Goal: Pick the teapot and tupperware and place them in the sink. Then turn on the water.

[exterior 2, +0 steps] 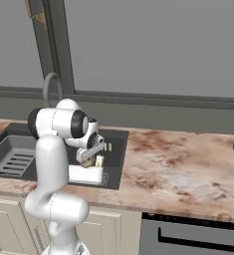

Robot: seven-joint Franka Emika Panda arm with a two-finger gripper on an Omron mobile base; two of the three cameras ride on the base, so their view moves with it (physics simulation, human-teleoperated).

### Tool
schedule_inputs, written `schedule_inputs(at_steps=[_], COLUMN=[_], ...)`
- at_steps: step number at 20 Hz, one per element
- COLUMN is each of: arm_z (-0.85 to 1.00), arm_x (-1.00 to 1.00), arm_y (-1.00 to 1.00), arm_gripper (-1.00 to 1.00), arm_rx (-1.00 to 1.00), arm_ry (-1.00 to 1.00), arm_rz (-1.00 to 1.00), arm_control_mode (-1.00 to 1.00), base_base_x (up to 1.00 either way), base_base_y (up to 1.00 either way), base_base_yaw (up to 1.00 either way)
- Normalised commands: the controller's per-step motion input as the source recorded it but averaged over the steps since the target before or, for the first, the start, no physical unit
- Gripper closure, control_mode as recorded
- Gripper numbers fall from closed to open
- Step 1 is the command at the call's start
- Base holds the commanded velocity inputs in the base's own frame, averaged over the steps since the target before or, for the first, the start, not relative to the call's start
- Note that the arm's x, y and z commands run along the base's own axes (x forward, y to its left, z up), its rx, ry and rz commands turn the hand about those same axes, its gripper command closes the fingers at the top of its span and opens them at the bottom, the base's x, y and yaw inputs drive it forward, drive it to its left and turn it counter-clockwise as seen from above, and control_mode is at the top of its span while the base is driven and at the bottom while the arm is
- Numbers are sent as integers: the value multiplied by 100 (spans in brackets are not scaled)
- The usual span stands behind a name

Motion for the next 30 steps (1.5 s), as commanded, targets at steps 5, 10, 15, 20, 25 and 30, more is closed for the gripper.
schedule_inputs(at_steps=[5, 10, 15, 20, 25, 30], arm_z=[2, 15, 23, -8, -27, -28], arm_x=[0, -3, -53, -36, -5, 2], arm_y=[0, 0, 0, 0, 0, 0], arm_gripper=[100, 100, 100, 100, 100, 100], arm_rx=[5, 8, 9, 2, 0, 0], arm_ry=[-5, -2, 2, 8, 2, 0], arm_rz=[2, 2, 2, 8, 11, 11], arm_control_mode=[-100, -100, -100, -100, -100, -100], base_base_x=[0, 0, 0, 0, 0, 0], base_base_y=[0, 0, 0, 0, 0, 0], base_base_yaw=[0, 0, 0, 0, 0, 0])
